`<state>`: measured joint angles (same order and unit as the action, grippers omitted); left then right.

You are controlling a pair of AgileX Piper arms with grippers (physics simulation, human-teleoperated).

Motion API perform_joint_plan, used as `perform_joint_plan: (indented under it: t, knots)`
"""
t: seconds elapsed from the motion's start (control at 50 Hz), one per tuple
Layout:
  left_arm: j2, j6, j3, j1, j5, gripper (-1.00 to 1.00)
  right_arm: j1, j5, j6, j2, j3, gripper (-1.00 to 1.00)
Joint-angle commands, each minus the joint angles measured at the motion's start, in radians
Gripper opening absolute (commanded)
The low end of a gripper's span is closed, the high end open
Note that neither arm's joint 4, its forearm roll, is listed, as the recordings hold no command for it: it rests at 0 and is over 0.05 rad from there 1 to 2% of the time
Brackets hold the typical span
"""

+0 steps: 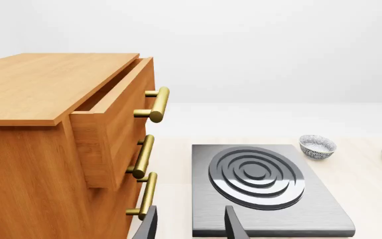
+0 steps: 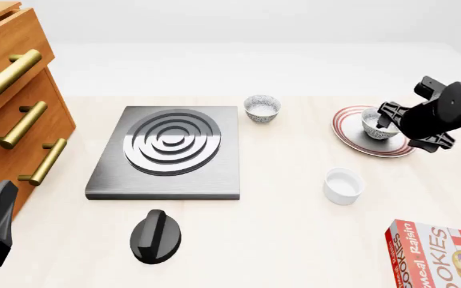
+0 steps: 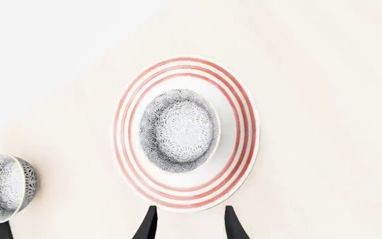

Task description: Pick the akita bowl next to the cookies box and place it on the plate.

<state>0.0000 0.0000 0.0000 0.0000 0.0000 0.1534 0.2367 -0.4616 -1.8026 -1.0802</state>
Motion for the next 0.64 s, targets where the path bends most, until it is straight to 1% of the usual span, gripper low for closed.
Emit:
perform_joint_plan:
  t: [0.02,0.06,0.16,0.22,0.36,0.48,0.64]
  knots:
    - [0.000,0.000,0.000,0.000,0.000,1.00,-0.039,-0.006,0.030,0.100,0.090,1.00]
    - [0.000,0.000,0.000,0.000,0.000,1.00,-0.046,-0.002,0.032,0.128,0.107,1.00]
    - [0.000,0.000,0.000,0.000,0.000,1.00,-0.049,0.024,0.068,0.196,0.131,1.00]
    - [0.000,0.000,0.000,0.000,0.000,1.00,-0.057,0.033,0.066,0.223,0.144,1.00]
    - [0.000,0.000,0.000,0.000,0.000,1.00,-0.068,0.065,0.094,0.309,0.186,1.00]
    - [0.000,0.000,0.000,0.000,0.000,1.00,-0.067,0.093,0.120,0.380,0.218,1.00]
    - [0.000,0.000,0.000,0.000,0.000,1.00,-0.056,0.121,0.132,0.449,0.255,1.00]
